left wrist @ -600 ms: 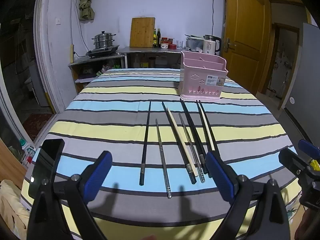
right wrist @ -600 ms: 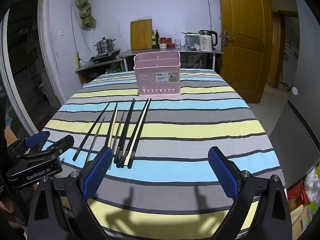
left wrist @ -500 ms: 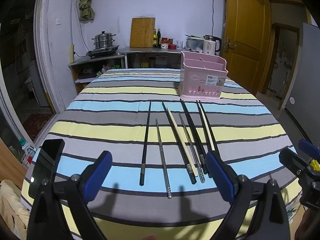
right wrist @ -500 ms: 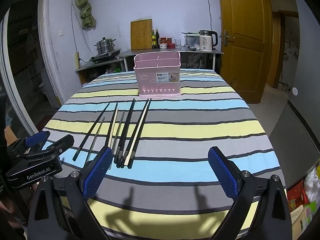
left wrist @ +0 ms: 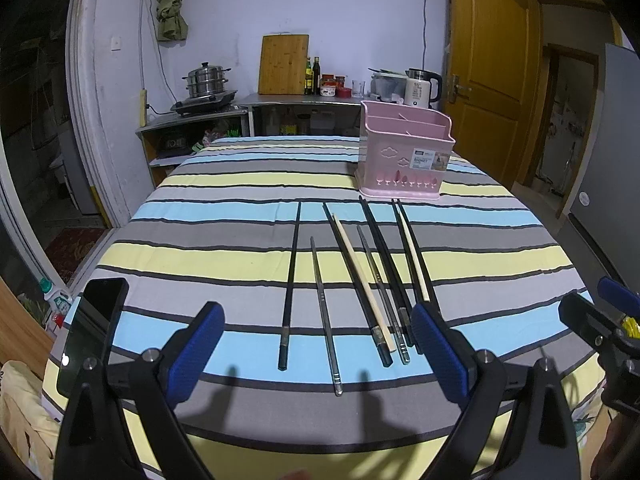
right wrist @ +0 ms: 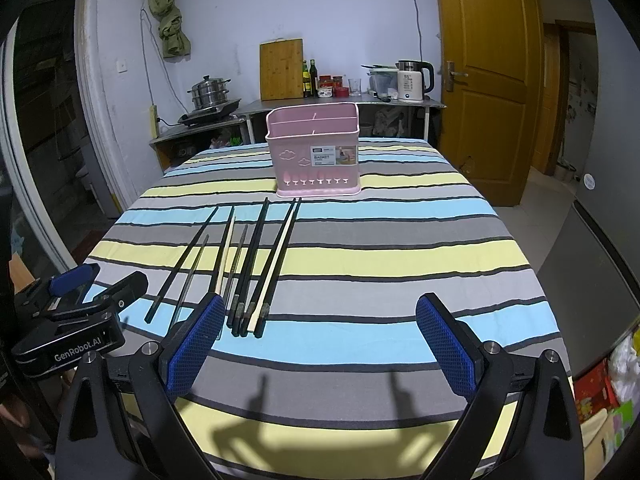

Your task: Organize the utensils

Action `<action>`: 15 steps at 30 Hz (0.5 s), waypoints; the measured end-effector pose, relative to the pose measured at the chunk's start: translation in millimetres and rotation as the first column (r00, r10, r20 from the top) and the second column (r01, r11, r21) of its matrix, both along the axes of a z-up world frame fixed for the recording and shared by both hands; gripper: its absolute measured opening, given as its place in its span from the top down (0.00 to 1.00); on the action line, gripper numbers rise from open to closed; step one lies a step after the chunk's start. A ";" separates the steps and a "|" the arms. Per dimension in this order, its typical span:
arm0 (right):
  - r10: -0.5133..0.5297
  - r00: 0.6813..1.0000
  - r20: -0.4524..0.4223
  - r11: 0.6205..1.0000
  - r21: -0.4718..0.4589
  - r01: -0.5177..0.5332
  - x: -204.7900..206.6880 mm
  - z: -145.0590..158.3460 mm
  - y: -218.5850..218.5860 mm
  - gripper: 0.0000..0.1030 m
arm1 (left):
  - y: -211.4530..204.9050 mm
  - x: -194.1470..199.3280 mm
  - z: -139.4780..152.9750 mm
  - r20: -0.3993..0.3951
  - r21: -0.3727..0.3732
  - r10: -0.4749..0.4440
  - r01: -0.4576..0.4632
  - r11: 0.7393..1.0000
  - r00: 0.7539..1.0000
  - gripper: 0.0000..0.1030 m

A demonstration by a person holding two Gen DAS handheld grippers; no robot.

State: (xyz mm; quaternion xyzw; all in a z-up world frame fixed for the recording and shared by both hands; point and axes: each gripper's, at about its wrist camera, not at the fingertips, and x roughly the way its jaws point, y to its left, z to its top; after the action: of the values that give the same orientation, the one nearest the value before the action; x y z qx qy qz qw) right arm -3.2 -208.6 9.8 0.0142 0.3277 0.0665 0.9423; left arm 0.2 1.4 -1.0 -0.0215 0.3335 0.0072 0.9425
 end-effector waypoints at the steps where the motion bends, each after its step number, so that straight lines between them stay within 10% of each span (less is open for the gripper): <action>1: 0.000 1.000 -0.001 1.000 0.000 0.000 -0.1 0.0 -0.1 0.06 | 1.8 0.4 -2.0 -0.002 -0.001 -0.001 0.001 1.000 1.000 0.07; 15: -0.001 1.000 0.000 1.000 0.000 0.001 -0.1 -0.8 0.0 0.06 | -1.0 1.4 -1.1 -0.003 0.005 0.001 -0.001 1.000 1.000 0.07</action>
State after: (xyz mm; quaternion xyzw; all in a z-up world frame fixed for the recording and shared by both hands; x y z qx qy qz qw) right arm -3.3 -208.6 9.1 0.0143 0.3277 0.0663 0.9423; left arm 1.7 0.4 -2.1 -0.0195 0.3350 0.0084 0.9420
